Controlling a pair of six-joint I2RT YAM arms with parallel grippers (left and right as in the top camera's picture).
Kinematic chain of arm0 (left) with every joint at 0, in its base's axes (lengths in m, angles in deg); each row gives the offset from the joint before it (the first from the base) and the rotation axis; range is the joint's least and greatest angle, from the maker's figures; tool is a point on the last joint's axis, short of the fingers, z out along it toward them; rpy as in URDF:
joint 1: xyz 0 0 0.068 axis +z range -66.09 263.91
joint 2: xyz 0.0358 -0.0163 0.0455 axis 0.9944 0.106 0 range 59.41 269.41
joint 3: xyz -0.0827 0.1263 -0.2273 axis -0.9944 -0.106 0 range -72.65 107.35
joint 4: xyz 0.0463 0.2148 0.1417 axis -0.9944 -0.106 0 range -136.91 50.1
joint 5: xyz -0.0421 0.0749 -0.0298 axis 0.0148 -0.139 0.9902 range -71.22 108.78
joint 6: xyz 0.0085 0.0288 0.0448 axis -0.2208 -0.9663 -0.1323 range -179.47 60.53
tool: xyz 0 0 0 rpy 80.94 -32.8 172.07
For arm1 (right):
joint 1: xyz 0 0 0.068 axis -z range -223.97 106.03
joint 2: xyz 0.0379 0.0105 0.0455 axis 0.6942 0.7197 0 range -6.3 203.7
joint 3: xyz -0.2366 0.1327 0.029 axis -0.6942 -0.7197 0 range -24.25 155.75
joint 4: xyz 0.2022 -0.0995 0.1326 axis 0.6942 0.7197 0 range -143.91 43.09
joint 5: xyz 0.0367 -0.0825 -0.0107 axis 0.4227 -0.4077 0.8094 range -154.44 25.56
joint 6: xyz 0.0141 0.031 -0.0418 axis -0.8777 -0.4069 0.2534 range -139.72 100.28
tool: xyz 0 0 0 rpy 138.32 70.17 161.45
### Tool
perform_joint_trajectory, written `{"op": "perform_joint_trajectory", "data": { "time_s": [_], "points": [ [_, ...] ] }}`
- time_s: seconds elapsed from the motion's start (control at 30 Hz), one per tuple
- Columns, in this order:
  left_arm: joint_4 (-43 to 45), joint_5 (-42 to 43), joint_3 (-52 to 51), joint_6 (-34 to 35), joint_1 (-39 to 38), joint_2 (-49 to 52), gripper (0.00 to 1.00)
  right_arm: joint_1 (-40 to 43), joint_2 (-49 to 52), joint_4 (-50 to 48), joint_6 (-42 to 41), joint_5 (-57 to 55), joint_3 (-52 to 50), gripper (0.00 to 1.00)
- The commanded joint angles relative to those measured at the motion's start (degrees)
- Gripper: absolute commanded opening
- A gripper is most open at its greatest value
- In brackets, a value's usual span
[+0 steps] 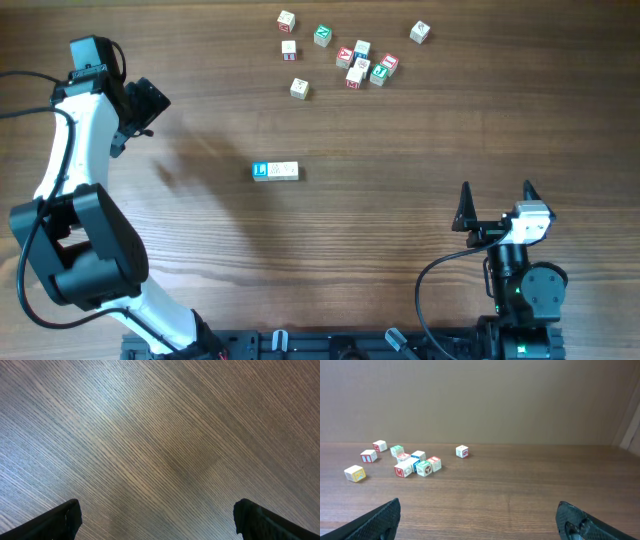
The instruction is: Form a horizontal line
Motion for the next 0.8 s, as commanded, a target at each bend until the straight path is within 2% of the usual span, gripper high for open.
{"op": "perform_joint_trajectory", "data": {
  "time_s": [0.0,0.7,0.77],
  "points": [
    [0.0,0.3,0.4,0.1,0.0,-0.7,1.00,0.1,-0.3,-0.2,0.7,0.6,-0.1,1.00],
    [0.0,0.3,0.4,0.1,0.0,-0.7,1.00,0.1,-0.3,-0.2,0.7,0.6,-0.1,1.00],
    [0.0,0.3,0.4,0.1,0.0,-0.7,1.00,0.1,-0.3,-2.2,3.8,-1.0,-0.1,1.00]
  ]
}}
